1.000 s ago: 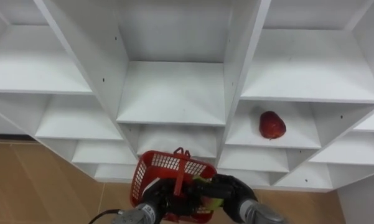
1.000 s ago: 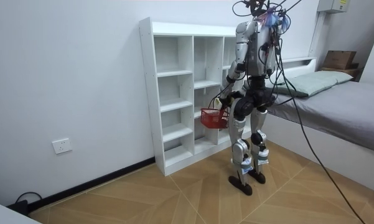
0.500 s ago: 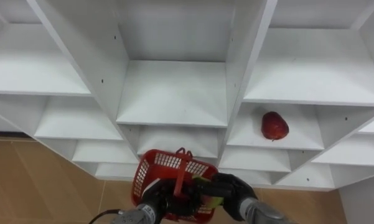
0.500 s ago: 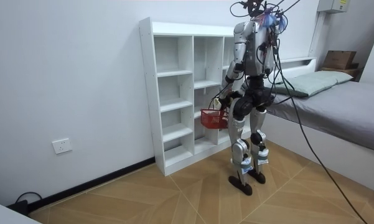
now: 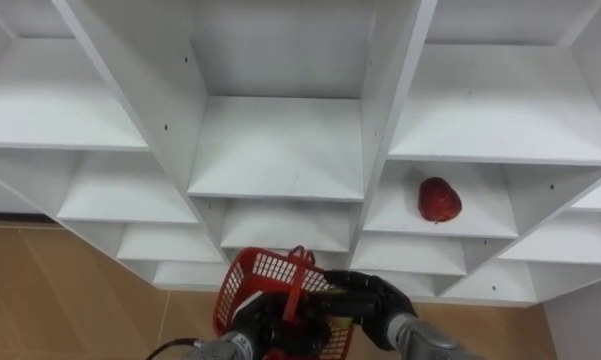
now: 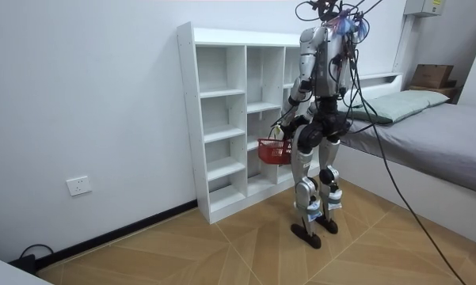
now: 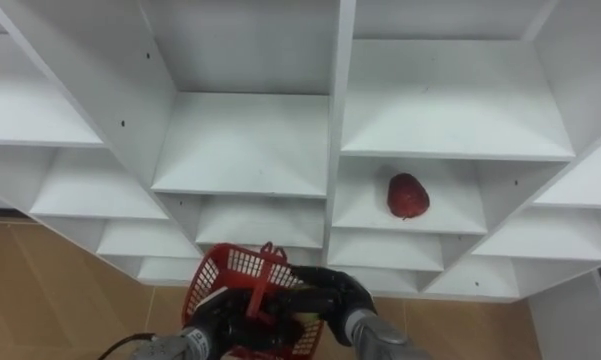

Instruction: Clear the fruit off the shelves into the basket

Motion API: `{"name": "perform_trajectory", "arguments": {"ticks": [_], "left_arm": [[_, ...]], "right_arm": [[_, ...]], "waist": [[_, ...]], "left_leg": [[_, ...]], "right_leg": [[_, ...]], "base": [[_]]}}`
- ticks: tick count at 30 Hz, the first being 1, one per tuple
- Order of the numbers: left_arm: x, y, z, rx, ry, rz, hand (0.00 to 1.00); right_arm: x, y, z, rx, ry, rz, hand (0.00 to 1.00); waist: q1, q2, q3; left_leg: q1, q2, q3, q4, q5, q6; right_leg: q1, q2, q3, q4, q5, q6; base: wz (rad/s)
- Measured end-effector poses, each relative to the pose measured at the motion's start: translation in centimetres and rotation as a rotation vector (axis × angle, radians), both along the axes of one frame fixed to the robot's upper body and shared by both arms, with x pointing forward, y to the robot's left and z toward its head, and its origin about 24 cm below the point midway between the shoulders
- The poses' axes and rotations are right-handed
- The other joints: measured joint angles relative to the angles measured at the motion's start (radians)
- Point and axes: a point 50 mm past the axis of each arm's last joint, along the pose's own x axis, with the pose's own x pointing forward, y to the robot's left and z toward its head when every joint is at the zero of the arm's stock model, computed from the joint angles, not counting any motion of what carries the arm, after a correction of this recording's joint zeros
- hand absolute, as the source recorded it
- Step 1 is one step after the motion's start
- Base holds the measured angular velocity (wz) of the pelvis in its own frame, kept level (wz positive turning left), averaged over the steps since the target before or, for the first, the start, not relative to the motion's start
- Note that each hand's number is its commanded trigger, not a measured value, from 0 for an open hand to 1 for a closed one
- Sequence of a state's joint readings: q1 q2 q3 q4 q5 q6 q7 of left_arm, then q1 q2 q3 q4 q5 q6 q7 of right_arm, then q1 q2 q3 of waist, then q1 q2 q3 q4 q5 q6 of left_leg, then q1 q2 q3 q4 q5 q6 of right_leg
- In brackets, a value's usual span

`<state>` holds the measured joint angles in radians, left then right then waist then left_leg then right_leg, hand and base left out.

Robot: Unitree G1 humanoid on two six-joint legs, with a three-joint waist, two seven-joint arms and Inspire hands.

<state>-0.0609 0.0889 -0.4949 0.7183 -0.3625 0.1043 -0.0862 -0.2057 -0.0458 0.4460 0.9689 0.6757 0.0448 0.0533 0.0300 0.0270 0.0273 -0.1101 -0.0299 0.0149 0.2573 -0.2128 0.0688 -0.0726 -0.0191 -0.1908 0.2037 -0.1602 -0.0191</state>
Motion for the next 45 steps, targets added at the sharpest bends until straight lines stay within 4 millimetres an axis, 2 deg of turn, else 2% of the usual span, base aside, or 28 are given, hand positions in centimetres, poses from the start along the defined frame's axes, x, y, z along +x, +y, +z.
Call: {"name": "perform_trajectory", "arguments": {"ticks": [36, 41, 42, 45], "left_arm": [[0.1, -0.2, 0.0, -0.005, 0.003, -0.006, 1.0], [0.1, 0.0, 0.0, -0.004, 0.004, -0.003, 1.0], [0.0, 0.1, 0.0, -0.001, 0.007, 0.0, 1.0], [-0.2, 1.0, -0.2, 0.015, 0.015, 0.016, 1.0]], "right_arm": [[-0.1, -0.2, -0.1, 0.002, 0.013, -0.022, 0.0], [-0.6, -0.9, 0.0, -0.003, -0.006, -0.022, 0.0], [-0.8, -0.9, 0.0, -0.013, -0.016, -0.008, 0.0], [-1.5, -1.2, -0.1, -0.046, -0.024, 0.006, 0.0]], "waist": [[-0.001, 0.01, -0.0045], [-0.003, -0.001, -0.0106], [-0.006, -0.007, -0.0145], [-0.021, -0.022, -0.0183]], "left_leg": [[0.006, 0.0, 0.002, 0.002, 0.002, -0.001], [0.01, 0.0, 0.006, 0.002, 0.003, -0.001], [0.013, 0.0, 0.008, 0.001, 0.003, -0.001], [0.032, 0.0, 0.013, -0.001, 0.003, -0.001]], "right_leg": [[0.003, 0.0, 0.0, 0.001, 0.0, 0.0], [0.003, -0.001, 0.011, 0.005, 0.0, 0.0], [0.005, 0.0, 0.016, 0.005, 0.0, 0.0], [0.024, 0.001, 0.021, 0.002, 0.0, 0.0]], "base": [[0.0], [-0.02], [-0.07], [-0.04]]}}
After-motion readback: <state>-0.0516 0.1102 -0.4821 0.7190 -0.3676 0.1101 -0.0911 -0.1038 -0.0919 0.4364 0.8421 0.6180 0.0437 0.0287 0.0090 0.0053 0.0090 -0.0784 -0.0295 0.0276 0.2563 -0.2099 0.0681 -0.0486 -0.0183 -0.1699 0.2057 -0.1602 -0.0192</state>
